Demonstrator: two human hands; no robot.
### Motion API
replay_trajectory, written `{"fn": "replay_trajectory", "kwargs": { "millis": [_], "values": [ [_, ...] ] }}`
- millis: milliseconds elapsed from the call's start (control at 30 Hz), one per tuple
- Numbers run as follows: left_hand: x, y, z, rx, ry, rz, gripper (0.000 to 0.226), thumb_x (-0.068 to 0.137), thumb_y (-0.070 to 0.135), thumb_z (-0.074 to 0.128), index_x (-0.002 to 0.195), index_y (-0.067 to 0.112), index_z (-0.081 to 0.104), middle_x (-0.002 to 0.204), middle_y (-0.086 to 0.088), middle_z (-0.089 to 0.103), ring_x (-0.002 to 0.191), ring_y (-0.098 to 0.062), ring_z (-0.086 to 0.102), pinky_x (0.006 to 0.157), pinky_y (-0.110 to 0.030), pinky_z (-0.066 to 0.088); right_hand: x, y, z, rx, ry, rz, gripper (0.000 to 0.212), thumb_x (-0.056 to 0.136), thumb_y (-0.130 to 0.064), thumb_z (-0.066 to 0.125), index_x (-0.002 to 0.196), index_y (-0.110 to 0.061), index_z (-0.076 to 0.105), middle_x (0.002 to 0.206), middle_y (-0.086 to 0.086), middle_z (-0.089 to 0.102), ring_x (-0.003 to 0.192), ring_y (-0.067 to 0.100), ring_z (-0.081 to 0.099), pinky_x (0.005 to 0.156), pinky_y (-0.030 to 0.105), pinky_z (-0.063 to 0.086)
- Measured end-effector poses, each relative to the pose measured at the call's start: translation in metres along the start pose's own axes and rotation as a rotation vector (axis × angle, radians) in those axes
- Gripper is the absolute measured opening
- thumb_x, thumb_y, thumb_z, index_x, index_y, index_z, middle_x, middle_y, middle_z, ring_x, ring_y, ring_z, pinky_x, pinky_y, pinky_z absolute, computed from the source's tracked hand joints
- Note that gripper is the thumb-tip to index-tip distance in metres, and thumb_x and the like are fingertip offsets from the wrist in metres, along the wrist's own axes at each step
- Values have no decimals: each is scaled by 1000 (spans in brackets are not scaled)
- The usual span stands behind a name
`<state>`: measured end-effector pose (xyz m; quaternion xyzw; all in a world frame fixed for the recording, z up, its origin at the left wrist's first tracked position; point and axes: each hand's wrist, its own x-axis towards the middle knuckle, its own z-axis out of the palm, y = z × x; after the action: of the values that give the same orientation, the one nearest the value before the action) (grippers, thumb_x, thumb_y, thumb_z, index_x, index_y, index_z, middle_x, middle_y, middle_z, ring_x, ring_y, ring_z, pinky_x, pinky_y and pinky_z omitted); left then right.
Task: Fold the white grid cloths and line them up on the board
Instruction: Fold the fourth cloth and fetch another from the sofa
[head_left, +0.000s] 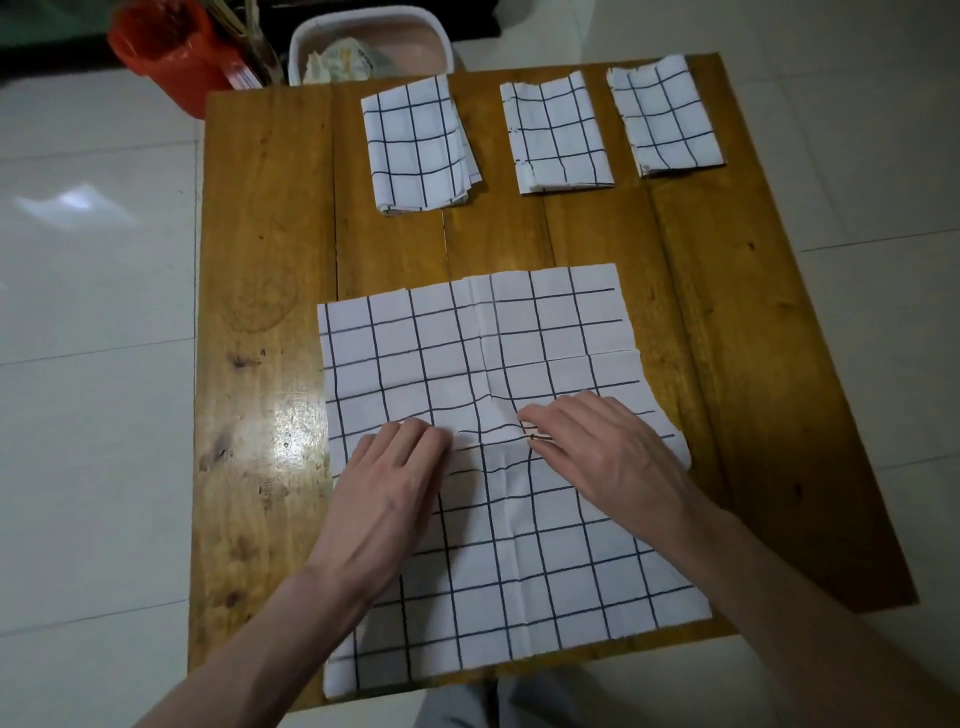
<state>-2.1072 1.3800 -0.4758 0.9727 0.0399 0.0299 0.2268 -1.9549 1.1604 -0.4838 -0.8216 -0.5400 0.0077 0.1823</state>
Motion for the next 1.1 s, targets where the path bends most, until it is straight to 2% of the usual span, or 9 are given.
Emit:
{"fn": "replay_trajectory", "kwargs": {
  "millis": [67, 233, 433, 567, 700, 800, 933, 1000, 1100],
  "values": [
    [10, 3, -11, 5, 7, 47, 9, 106, 19, 51, 115, 19, 54, 100, 3, 58, 84, -18, 48, 75, -38, 47, -1, 5, -9, 16, -21, 0, 27, 107, -16, 56, 133, -13, 62, 108, 2, 65, 96, 19, 61, 85, 33, 53],
    [43, 3, -33, 28, 27, 163, 15, 104, 15, 52, 118, 16, 56, 103, -1, 62, 85, -21, 56, 74, -40, 51, 0, 16, -45, 20, -1, 48, 17, 106, -13, 58, 120, -11, 67, 106, 3, 63, 93, 18, 61, 82, 35, 55],
    [78, -7, -68, 119, 14, 221, 20, 107, 15, 52, 117, 10, 68, 103, -5, 64, 85, -24, 61, 72, -43, 56, 10, 37, -98, -9, 56, 51, 8, 99, -17, 67, 99, -9, 69, 94, 2, 64, 81, 13, 60, 74, 21, 51],
    [106, -4, -99, 153, 81, 247, 35, 106, 31, 40, 109, 11, 69, 97, -4, 62, 79, -21, 57, 67, -43, 55, 19, 58, -131, -48, 30, 67, 10, 99, -20, 63, 101, -11, 66, 96, 1, 62, 80, 12, 58, 65, 28, 55],
    [133, -1, -125, 118, 186, 272, 39, 107, 35, 43, 109, 9, 72, 97, -5, 64, 82, -21, 58, 68, -41, 52, 29, 72, -171, -86, 73, 76, 8, 97, -14, 68, 103, -9, 65, 90, 0, 64, 73, 9, 57, 60, 24, 52],
    [144, 0, -139, 116, 250, 314, 37, 108, 34, 47, 112, 8, 75, 99, -7, 67, 85, -21, 58, 69, -39, 51, 33, 81, -194, -133, 124, 19, 18, 93, -7, 72, 110, 0, 70, 96, 9, 71, 79, 20, 68, 69, 33, 61],
    [146, 2, -151, 127, 345, 354, 25, 104, 20, 61, 118, 7, 77, 107, -11, 74, 91, -24, 67, 69, -42, 58, 29, 92, -213, -259, 170, -31, 23, 92, -1, 73, 114, 5, 72, 101, 18, 74, 87, 31, 72, 75, 44, 63],
    [141, 3, -151, 115, 373, 366, 24, 102, 15, 64, 121, 8, 76, 114, -10, 77, 97, -25, 74, 74, -42, 63, 20, 96, -215, -302, 200, -7, 20, 96, 0, 71, 115, 4, 73, 104, 19, 75, 89, 33, 73, 74, 47, 62],
    [127, 0, -142, 107, 351, 375, 28, 101, 11, 64, 127, 8, 73, 126, -8, 74, 112, -21, 72, 89, -39, 59, 0, 94, -205, -369, 227, 52, 23, 94, -8, 68, 114, 2, 75, 103, 19, 77, 86, 35, 75, 72, 46, 62]
  ]
}}
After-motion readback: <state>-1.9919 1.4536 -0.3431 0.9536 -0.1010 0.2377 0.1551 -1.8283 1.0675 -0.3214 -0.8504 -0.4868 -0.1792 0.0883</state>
